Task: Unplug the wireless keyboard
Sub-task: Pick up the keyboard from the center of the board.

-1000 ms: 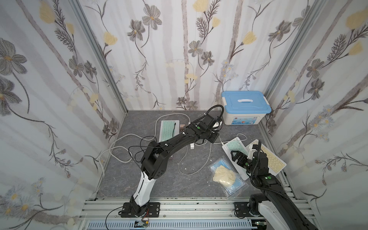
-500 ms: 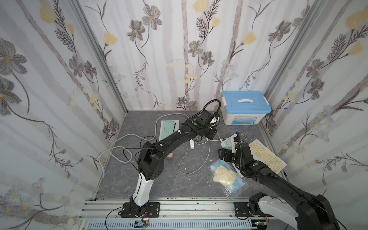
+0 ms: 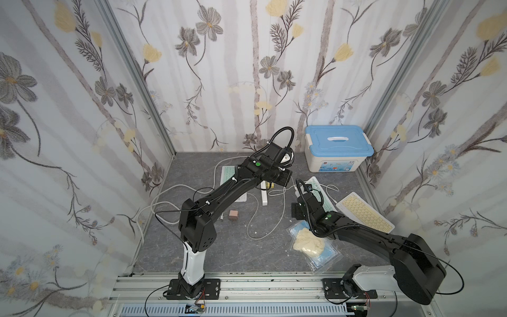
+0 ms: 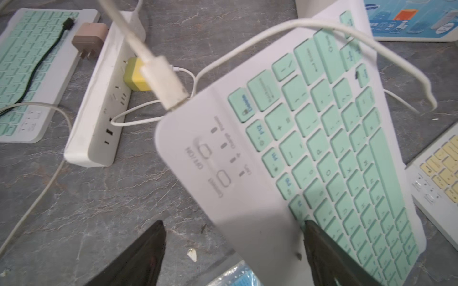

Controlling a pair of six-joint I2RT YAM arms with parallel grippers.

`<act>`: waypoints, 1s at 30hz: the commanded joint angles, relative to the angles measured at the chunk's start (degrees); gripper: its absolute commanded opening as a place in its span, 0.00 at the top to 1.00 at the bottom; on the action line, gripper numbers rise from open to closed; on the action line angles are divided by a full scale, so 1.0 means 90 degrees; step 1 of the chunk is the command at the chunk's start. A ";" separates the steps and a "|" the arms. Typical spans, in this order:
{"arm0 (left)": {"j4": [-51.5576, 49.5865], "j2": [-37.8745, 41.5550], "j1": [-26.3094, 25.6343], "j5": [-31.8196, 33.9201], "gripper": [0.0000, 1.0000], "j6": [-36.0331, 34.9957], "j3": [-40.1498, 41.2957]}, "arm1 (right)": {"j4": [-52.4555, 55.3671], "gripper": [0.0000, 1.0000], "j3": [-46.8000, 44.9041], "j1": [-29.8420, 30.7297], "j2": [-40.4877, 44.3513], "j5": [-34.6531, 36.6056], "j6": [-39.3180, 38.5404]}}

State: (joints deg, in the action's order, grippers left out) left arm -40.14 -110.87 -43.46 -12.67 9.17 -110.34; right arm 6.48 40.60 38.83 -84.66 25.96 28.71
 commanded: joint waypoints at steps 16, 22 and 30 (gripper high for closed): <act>0.0389 0.0469 0.0122 -0.0836 1.00 0.0696 0.0133 | -0.0469 0.06 -0.0612 0.0199 0.1304 -0.0043 -0.0848; 0.0252 0.0575 0.0123 -0.0945 1.00 0.0846 0.0132 | -0.0404 0.13 0.0096 0.0306 0.0116 0.1303 -0.1335; 0.0148 0.0767 0.0127 -0.0912 1.00 0.0846 0.0249 | -0.0420 0.28 0.0478 0.0315 -0.0482 0.2420 -0.1683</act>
State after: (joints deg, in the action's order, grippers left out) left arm -39.64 -104.71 -42.44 -20.67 16.49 -108.33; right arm 4.86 44.29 41.58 -87.90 42.46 15.84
